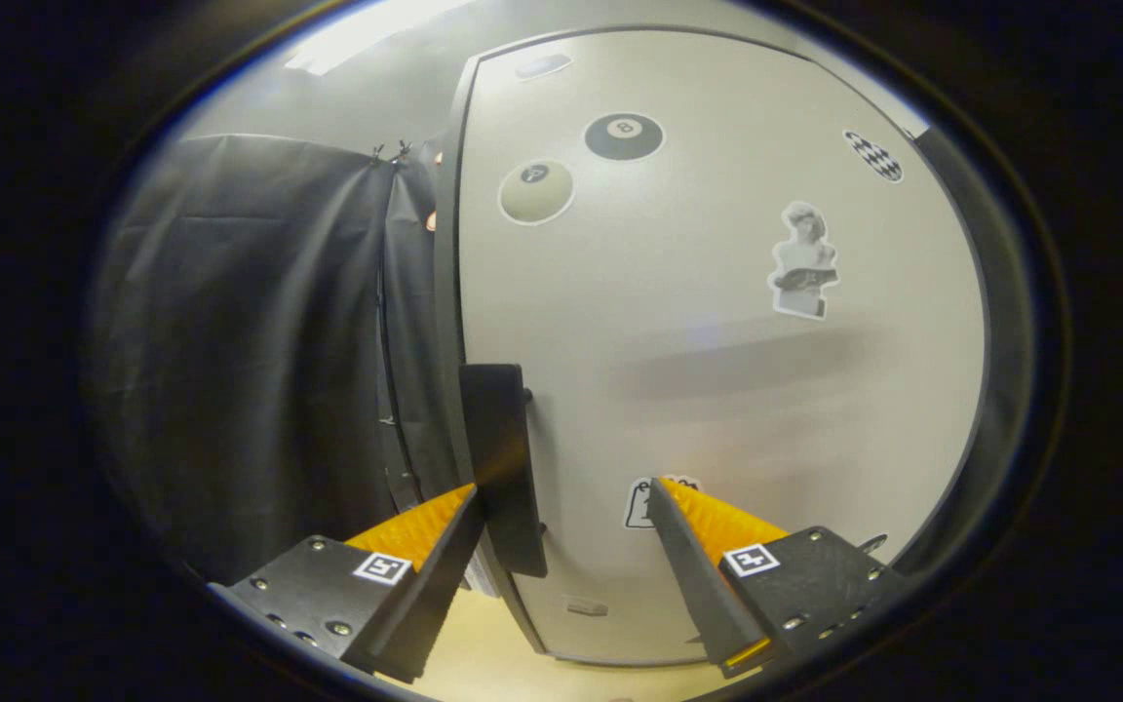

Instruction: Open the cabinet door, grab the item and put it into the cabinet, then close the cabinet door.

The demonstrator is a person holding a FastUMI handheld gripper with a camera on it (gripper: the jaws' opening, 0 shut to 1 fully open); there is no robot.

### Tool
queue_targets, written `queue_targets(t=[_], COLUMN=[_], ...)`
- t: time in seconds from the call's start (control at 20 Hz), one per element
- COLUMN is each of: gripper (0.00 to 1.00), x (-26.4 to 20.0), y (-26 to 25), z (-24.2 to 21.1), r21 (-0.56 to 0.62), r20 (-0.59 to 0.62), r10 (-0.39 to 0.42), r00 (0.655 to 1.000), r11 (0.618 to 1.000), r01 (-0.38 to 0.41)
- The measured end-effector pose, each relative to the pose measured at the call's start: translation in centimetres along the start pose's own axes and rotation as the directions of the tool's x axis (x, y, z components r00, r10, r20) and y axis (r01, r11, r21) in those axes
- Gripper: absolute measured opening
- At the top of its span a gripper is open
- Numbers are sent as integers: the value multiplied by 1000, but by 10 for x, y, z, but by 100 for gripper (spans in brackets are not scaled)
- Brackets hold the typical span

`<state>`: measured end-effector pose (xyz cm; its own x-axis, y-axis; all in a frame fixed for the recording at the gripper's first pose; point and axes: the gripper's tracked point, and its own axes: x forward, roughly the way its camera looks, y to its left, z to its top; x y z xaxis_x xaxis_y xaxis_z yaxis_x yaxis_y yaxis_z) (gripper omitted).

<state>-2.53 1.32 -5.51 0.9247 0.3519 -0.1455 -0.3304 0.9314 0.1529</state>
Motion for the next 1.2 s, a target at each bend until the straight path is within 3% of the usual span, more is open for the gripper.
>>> queue_targets(t=[0.65, 0.9, 1.05, 1.2], gripper=[100, 100, 100, 100], x=[1, -21, -38, -54], y=[-3, -2, -22, -69], z=[-4, 10, 26, 41], r21=[-25, -34, -67, -94], r20=[-13, 41, 87, 125], r10=[31, 104, 75, -2], r00=[999, 994, 993, 992], r11=[999, 994, 995, 995], r01=[-31, -102, -70, 14])
